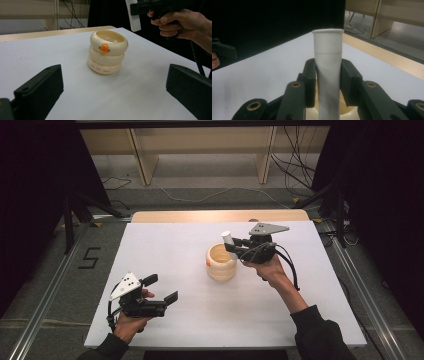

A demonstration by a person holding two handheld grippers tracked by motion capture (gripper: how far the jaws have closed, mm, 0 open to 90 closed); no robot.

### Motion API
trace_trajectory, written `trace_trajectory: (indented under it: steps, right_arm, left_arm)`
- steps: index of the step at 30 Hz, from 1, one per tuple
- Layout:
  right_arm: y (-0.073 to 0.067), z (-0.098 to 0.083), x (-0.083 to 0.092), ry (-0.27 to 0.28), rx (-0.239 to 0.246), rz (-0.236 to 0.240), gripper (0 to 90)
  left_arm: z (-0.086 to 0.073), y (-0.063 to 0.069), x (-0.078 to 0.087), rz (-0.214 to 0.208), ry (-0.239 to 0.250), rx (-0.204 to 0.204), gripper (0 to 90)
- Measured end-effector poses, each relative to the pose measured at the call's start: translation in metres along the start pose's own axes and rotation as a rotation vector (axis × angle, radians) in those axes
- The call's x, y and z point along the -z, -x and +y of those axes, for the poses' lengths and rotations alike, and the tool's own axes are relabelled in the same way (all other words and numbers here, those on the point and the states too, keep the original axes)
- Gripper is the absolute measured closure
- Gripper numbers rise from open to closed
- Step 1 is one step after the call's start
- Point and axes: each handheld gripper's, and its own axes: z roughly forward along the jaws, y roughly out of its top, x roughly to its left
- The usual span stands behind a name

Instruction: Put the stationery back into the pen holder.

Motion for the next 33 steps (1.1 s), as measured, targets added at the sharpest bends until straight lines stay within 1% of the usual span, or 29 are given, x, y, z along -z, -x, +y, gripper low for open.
trace_trajectory:
  steps: [10,15,20,29,33]
  right_arm:
    - [-0.003,-0.001,-0.018,0.018,-0.03,-0.011,68.6]
    - [0.0,-0.004,-0.025,0.006,-0.041,-0.023,68.6]
    - [0.002,-0.007,-0.029,0.011,-0.06,-0.033,68.6]
    - [0.001,-0.011,-0.037,0.012,-0.074,-0.057,68.5]
    - [0.001,-0.013,-0.039,0.001,-0.075,-0.063,68.4]
  left_arm:
    - [0.0,0.001,0.0,-0.004,0.002,-0.005,0.4]
    - [0.0,0.001,-0.001,-0.006,0.0,-0.005,0.4]
    - [0.0,0.001,0.0,-0.006,0.001,-0.007,0.4]
    - [0.0,0.001,0.0,-0.005,0.001,-0.009,0.4]
    - [0.0,0.001,0.0,-0.005,0.001,-0.008,0.4]
